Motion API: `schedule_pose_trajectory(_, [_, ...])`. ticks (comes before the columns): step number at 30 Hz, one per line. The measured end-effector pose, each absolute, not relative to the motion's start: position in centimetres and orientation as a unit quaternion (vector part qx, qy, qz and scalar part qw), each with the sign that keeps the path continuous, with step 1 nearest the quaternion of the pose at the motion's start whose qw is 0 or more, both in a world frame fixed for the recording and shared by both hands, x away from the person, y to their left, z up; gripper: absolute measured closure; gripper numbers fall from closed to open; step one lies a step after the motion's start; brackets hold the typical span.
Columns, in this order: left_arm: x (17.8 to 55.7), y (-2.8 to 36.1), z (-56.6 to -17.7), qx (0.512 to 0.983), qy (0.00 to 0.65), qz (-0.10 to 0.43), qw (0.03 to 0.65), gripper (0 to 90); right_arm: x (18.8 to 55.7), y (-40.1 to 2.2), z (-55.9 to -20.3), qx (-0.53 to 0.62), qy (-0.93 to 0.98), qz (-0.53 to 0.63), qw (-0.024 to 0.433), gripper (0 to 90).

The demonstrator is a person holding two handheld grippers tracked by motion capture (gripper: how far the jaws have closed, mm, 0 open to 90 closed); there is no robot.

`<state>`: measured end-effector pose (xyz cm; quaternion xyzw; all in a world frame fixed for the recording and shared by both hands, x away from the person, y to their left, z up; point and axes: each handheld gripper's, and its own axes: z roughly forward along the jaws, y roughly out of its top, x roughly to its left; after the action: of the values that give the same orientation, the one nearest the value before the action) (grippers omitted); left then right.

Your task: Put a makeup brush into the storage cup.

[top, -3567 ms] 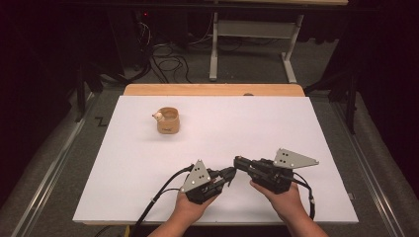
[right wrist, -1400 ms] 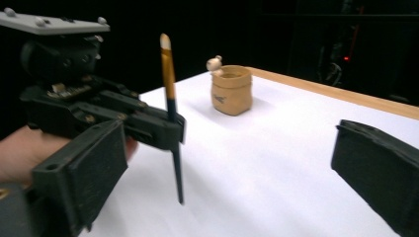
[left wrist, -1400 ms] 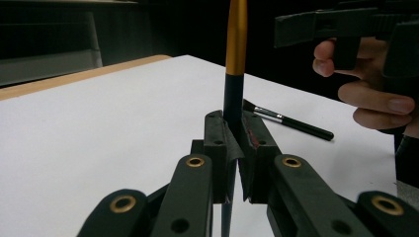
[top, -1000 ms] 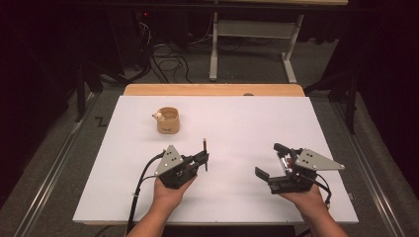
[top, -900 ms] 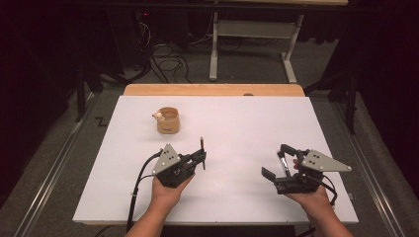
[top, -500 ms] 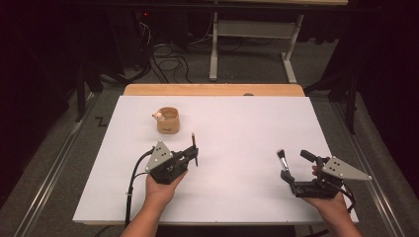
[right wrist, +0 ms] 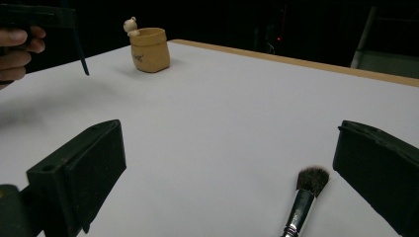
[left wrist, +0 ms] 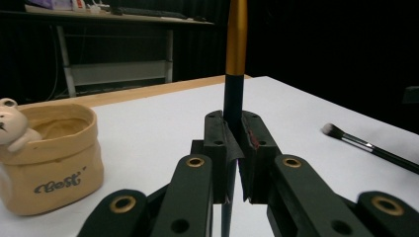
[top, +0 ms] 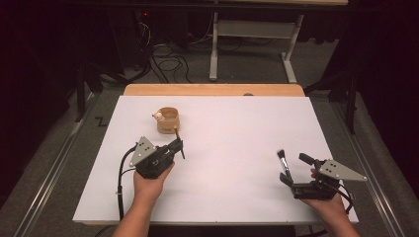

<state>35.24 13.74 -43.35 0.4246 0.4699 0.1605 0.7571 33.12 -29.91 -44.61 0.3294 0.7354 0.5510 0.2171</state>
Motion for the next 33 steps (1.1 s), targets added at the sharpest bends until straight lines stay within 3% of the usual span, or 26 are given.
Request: schedule_pose_trajectory(33, [43.0, 15.2, -38.3, 0.414, 0.494, 0.237, 0.727, 83.8, 33.2, -29.5, -44.3, 0.325, 0.735, 0.554, 0.217, 0.5])
